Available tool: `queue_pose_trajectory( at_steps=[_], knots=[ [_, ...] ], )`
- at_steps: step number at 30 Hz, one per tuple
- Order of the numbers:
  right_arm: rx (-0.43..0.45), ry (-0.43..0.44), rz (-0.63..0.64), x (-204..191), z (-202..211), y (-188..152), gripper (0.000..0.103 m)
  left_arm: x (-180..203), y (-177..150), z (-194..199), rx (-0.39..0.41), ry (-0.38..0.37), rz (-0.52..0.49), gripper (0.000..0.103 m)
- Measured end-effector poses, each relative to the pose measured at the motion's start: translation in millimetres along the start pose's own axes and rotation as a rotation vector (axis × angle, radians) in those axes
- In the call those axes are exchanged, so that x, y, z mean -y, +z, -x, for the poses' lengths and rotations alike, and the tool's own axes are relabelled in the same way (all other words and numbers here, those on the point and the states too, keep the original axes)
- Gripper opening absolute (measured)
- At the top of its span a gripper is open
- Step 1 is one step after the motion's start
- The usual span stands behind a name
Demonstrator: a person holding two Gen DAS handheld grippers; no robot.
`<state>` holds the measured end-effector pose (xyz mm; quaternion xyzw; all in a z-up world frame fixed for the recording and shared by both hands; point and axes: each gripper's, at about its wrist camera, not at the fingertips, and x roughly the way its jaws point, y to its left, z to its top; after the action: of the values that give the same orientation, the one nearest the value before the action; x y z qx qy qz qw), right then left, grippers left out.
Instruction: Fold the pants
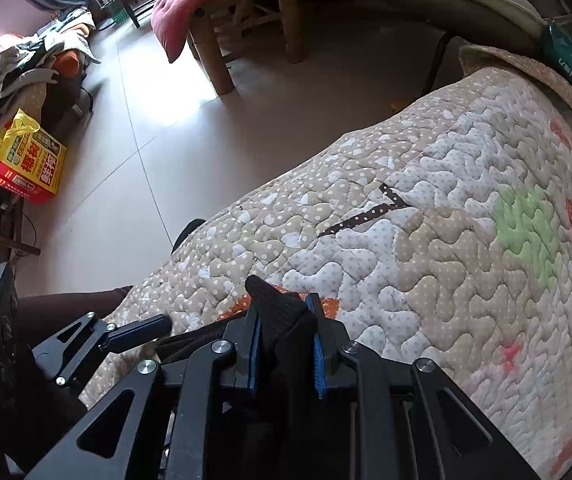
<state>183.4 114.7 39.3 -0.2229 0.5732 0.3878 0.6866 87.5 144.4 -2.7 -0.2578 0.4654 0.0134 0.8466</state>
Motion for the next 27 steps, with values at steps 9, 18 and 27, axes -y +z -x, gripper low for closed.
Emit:
queue_pose_trajectory(
  at_steps=[9, 18, 27],
  knots=[
    [0.042, -0.004, -0.026, 1, 16, -11, 0.021, 10, 0, 26, 0.008, -0.123, 0.022, 0.016],
    [0.123, -0.02, -0.084, 18, 66, -37, 0.021, 63, 1, 50, 0.035, -0.192, -0.053, 0.016],
    [0.144, -0.089, -0.206, 69, 102, -100, 0.021, 143, -28, 31, -0.029, -0.231, -0.147, 0.016]
  ],
)
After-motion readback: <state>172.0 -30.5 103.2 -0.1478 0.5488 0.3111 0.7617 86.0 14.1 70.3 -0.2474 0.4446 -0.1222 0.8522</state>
